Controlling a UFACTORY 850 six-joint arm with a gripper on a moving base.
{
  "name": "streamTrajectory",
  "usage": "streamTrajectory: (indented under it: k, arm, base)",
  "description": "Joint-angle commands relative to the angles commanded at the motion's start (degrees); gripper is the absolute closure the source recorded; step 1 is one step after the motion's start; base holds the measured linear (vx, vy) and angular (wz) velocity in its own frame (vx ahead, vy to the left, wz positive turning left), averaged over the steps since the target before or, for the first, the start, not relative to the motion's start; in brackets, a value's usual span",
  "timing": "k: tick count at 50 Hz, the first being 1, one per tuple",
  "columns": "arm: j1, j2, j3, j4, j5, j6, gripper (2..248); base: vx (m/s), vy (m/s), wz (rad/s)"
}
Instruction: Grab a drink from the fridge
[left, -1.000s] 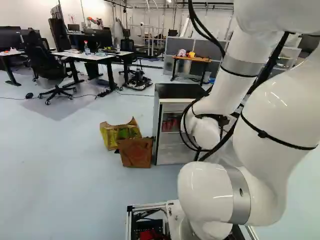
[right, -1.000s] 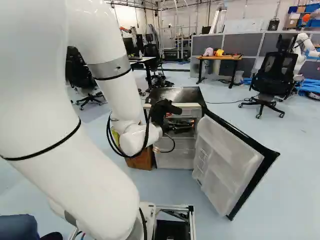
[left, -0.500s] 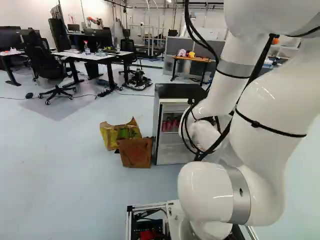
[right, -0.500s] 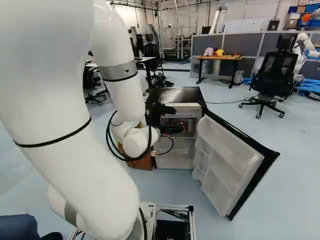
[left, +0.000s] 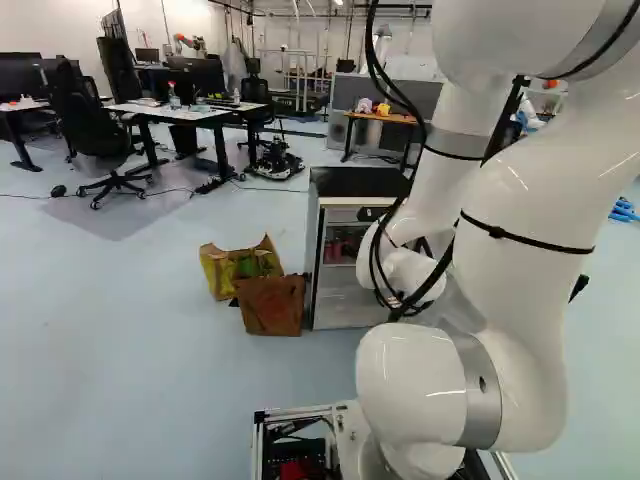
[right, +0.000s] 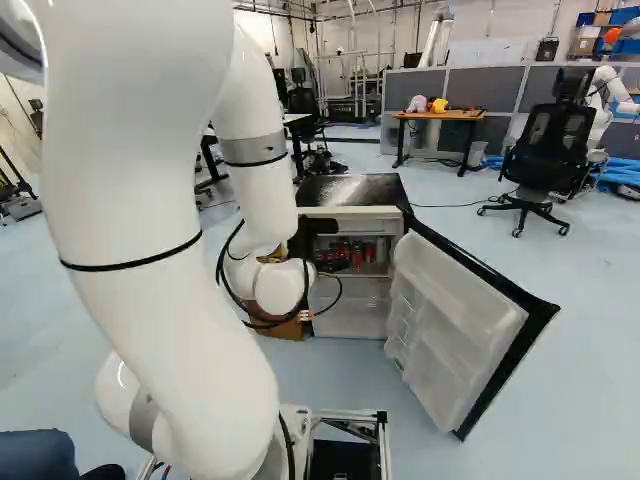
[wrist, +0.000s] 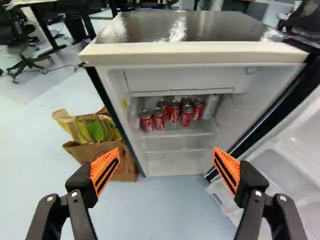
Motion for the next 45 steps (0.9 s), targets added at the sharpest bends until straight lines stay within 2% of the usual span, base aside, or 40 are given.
streamTrajectory:
  k: [8, 21, 45]
  arm:
    - [-0.2, -2.1, -0.8, -3.9, -0.8, 0.0, 3]
    - [-1.0, -5.8, -2.7, -8.2, -0.8, 0.0, 3]
    - [-3.0, -13.2, -7.3, -8.8, -0.8, 0.0, 3]
  base:
    - [0.0, 0.0, 0.0]
    - [0.0, 0.0, 0.0]
    - [0.0, 0.0, 0.0]
